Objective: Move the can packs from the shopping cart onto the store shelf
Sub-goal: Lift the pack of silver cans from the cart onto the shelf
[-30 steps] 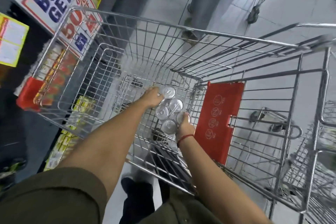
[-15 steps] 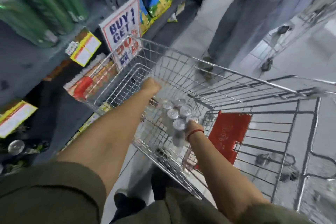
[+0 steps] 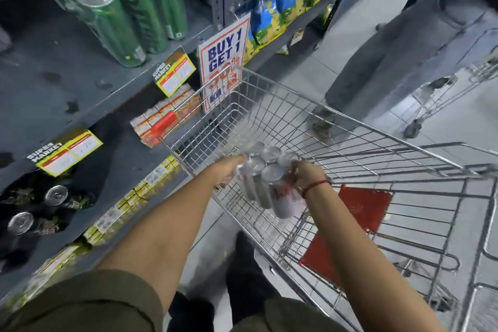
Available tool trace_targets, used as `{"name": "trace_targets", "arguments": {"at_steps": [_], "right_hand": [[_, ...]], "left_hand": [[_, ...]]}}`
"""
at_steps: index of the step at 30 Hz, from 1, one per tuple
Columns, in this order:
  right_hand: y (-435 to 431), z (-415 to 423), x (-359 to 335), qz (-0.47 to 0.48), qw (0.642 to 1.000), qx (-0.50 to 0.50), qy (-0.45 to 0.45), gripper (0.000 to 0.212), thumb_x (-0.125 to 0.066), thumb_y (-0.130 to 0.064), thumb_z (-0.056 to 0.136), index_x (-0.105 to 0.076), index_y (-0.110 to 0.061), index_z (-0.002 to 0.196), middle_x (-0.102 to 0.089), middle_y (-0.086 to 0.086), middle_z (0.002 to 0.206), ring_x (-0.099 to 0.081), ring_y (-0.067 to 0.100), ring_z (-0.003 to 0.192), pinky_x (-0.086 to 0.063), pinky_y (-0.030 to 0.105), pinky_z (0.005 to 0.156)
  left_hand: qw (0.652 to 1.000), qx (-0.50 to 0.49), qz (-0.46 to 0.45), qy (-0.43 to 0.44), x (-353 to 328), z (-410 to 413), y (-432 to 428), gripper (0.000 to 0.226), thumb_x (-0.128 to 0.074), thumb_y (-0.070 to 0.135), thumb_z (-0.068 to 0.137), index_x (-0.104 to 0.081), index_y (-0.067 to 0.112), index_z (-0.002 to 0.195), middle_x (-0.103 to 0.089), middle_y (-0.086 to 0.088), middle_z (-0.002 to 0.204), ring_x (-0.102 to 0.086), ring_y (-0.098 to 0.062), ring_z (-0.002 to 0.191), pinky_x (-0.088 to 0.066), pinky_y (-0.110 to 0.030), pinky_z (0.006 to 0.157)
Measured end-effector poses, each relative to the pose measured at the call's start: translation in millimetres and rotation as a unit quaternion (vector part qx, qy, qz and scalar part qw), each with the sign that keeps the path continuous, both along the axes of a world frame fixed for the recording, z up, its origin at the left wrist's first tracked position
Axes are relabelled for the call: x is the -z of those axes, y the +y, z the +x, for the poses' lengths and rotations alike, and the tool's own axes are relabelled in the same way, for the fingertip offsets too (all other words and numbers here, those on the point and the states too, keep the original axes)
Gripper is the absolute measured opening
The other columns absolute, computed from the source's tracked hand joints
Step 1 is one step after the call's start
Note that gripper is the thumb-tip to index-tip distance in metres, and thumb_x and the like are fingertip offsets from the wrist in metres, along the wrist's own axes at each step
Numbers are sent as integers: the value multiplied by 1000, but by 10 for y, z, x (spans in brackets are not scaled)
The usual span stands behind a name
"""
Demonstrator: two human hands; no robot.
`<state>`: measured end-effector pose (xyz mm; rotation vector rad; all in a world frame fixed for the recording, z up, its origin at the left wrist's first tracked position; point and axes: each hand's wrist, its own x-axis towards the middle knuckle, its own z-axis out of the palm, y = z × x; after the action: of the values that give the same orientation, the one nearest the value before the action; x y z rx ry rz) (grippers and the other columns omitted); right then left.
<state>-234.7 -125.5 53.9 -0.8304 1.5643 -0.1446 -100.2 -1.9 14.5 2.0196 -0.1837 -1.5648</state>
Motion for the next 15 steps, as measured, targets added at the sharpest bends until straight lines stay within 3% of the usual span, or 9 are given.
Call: {"name": "trace_targets", "arguments": {"at_steps": [2, 3, 5, 8, 11, 13, 15], "right_hand": [[-9, 129, -135, -18, 1000, -10, -18, 13, -61, -5, 85, -54, 4, 90, -56, 14, 93, -60, 24, 90, -56, 36, 88], [-6, 169, -199, -18, 999, -12, -35, 11, -61, -3, 85, -52, 3, 90, -55, 13, 88, -61, 21, 82, -59, 29, 74], [9, 251, -383, -10, 997, -17, -69, 13, -58, -1, 86, -47, -4, 81, -47, 8, 74, -48, 13, 62, -48, 20, 51], [86, 418, -800, 12, 988, -45, -147, 16, -54, -4, 90, -45, -6, 77, -46, 9, 72, -47, 14, 61, -44, 23, 55], [237, 662, -1277, 36, 970, -88, -225, 25, -44, -1, 94, -41, -6, 70, -40, 8, 55, -41, 13, 47, -45, 20, 41], [338, 843, -1570, 18, 952, -136, -272, 34, -38, 2, 94, -34, -10, 63, -33, 7, 40, -34, 14, 35, -35, 14, 33], [422, 1000, -1828, 0, 938, -167, -304, 39, -40, -2, 95, -31, -12, 58, -27, 0, 29, -26, 8, 26, -28, 14, 40]], "left_hand": [[999, -46, -26, 11, -44, 126, 89, 60, -49, 50, 89, -40, 18, 138, -41, -16, 145, -46, -30, 126, -44, -36, 99], [997, -58, -39, 14, -75, 189, 144, 58, -51, 48, 89, -41, 18, 137, -40, -14, 145, -46, -29, 126, -44, -35, 97], [995, -71, -67, 27, -156, 294, 228, 56, -52, 48, 87, -44, 20, 135, -40, -12, 146, -45, -30, 126, -43, -36, 96], [983, -129, -121, 57, -353, 409, 326, 42, -54, 46, 86, -51, 26, 124, -43, -14, 141, -53, -28, 113, -44, -38, 100], [960, -205, -175, 71, -601, 530, 404, 41, -54, 41, 88, -51, 20, 123, -59, -11, 101, -53, -17, 77, -46, -28, 78], [942, -254, -204, 75, -848, 633, 471, 34, -58, 42, 85, -56, 16, 107, -59, -5, 85, -55, -16, 75, -47, -26, 71], [928, -287, -229, 68, -1126, 748, 569, 25, -61, 44, 82, -60, 20, 90, -62, -2, 84, -61, -14, 74, -49, -27, 63]]}}
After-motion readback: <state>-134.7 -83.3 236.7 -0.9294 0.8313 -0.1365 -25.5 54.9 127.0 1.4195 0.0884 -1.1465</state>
